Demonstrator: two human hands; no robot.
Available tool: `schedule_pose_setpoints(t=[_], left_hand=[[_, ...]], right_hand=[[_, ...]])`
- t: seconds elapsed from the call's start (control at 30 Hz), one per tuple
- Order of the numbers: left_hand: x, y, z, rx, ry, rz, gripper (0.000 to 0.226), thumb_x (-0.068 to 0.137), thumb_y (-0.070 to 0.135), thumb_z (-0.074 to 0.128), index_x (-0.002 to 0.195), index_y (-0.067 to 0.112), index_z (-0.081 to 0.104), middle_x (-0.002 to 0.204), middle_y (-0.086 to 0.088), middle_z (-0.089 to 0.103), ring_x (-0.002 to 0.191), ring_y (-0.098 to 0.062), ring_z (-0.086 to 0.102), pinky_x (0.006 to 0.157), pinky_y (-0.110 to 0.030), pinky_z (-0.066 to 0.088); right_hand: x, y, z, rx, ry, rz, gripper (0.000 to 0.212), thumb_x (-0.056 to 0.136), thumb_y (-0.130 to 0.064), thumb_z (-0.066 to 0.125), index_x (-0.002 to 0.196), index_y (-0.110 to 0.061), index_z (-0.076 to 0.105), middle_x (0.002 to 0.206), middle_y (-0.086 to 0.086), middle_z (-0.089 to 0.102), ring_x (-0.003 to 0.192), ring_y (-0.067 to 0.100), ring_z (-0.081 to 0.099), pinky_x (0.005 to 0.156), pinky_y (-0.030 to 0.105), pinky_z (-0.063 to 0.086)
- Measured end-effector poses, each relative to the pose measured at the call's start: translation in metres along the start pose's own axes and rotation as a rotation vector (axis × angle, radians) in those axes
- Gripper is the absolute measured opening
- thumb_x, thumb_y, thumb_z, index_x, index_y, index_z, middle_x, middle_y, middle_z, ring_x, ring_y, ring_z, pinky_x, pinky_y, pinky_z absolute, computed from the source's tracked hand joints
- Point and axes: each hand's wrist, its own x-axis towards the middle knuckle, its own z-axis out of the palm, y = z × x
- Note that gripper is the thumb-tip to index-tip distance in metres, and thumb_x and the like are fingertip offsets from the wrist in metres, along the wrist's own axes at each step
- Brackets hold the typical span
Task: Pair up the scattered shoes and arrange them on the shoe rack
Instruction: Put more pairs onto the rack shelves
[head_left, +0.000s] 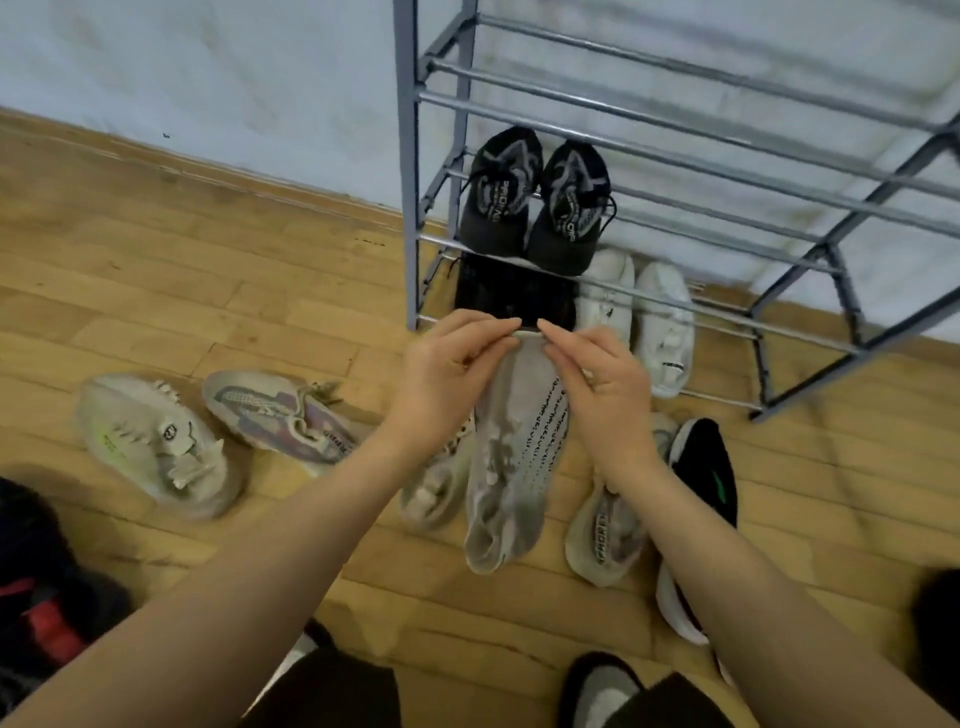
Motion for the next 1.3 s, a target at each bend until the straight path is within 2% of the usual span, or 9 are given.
schedule_pose_setpoints(t=[0.1, 0.23, 0.33, 0.4, 0.53, 0.73, 0.97, 1.07, 1.3], left_hand=[[-0.011, -0.006, 0.041, 0.012, -0.088, -0.025, 0.022, 0.089, 0.021, 0.059, 0.107, 0.012, 0.068, 0.097, 0.003, 0.061, 0.087, -0.002, 0.057, 0.076, -0.021, 0.050], [-0.010, -0.017, 0.080, 0.037, -0.118, -0.051, 0.021, 0.090, 0.016, 0.059, 0.109, 0.011, 0.066, 0.099, 0.000, 0.062, 0.089, -0.010, 0.059, 0.081, -0.022, 0.049], [0.001, -0.032, 0.100, 0.188, -0.305, -0.095, 0.033, 0.095, 0.021, 0.050, 0.126, 0.010, 0.055, 0.119, -0.005, 0.058, 0.108, -0.016, 0.055, 0.091, -0.017, 0.037], [0.005, -0.047, 0.109, 0.288, -0.441, -0.096, 0.041, 0.097, 0.026, 0.045, 0.135, 0.012, 0.045, 0.132, -0.007, 0.052, 0.117, -0.024, 0.050, 0.098, -0.028, 0.037], [0.008, -0.073, 0.123, 0.508, -0.659, -0.129, 0.052, 0.097, 0.040, 0.032, 0.146, 0.022, 0.025, 0.149, 0.001, 0.032, 0.129, -0.032, 0.036, 0.104, -0.043, 0.029], [-0.012, -0.106, 0.127, 0.741, -0.854, -0.169, 0.052, 0.097, 0.044, 0.026, 0.145, 0.025, 0.024, 0.153, 0.005, 0.025, 0.137, -0.023, 0.020, 0.109, -0.040, 0.014], [-0.026, -0.089, 0.114, 0.669, -0.709, -0.095, 0.063, 0.087, 0.047, 0.019, 0.135, 0.017, 0.045, 0.138, -0.006, 0.049, 0.126, -0.030, 0.041, 0.101, -0.045, 0.029], [-0.021, -0.068, 0.111, 0.643, -0.679, -0.048, 0.063, 0.086, 0.045, 0.021, 0.132, 0.013, 0.050, 0.133, -0.009, 0.053, 0.121, -0.032, 0.046, 0.097, -0.047, 0.034], [-0.011, -0.012, 0.139, 0.534, -0.646, 0.043, 0.060, 0.085, 0.044, 0.024, 0.127, 0.014, 0.054, 0.132, -0.006, 0.053, 0.122, -0.030, 0.044, 0.099, -0.043, 0.027]], right_hand=[[-0.020, 0.032, -0.017, -0.048, 0.013, 0.074, 0.026, 0.092, -0.016, 0.058, 0.117, -0.018, 0.065, 0.092, 0.002, 0.063, 0.083, 0.007, 0.057, 0.077, 0.024, 0.049], [-0.037, 0.068, -0.020, -0.102, -0.077, 0.222, 0.035, 0.094, -0.024, 0.053, 0.129, -0.026, 0.055, 0.111, -0.006, 0.055, 0.095, 0.007, 0.055, 0.089, 0.044, 0.047], [-0.041, 0.088, -0.017, -0.171, -0.264, 0.385, 0.045, 0.097, -0.034, 0.043, 0.142, -0.034, 0.035, 0.136, -0.009, 0.042, 0.114, 0.004, 0.047, 0.104, 0.049, 0.033], [-0.044, 0.100, -0.017, -0.244, -0.392, 0.489, 0.050, 0.099, -0.039, 0.037, 0.147, -0.034, 0.022, 0.151, -0.009, 0.027, 0.132, 0.008, 0.033, 0.112, 0.047, 0.018], [-0.055, 0.119, -0.009, -0.298, -0.563, 0.572, 0.054, 0.100, -0.043, 0.030, 0.149, -0.032, 0.012, 0.157, -0.006, 0.014, 0.141, 0.013, 0.018, 0.108, 0.042, 0.011], [-0.071, 0.148, 0.015, -0.490, -0.763, 0.556, 0.050, 0.099, -0.045, 0.023, 0.147, -0.030, 0.019, 0.151, -0.007, 0.029, 0.133, 0.023, 0.032, 0.102, 0.047, 0.015], [-0.068, 0.133, 0.000, -0.446, -0.637, 0.550, 0.045, 0.100, -0.042, 0.028, 0.142, -0.029, 0.034, 0.146, -0.005, 0.038, 0.130, 0.020, 0.036, 0.105, 0.043, 0.013], [-0.065, 0.123, -0.020, -0.431, -0.512, 0.515, 0.037, 0.098, -0.035, 0.034, 0.132, -0.026, 0.045, 0.131, -0.003, 0.049, 0.122, 0.021, 0.044, 0.103, 0.042, 0.017], [-0.085, 0.114, -0.078, -0.481, -0.217, 0.496, 0.037, 0.096, -0.033, 0.040, 0.126, -0.017, 0.056, 0.119, 0.001, 0.058, 0.107, 0.023, 0.055, 0.089, 0.038, 0.026]])
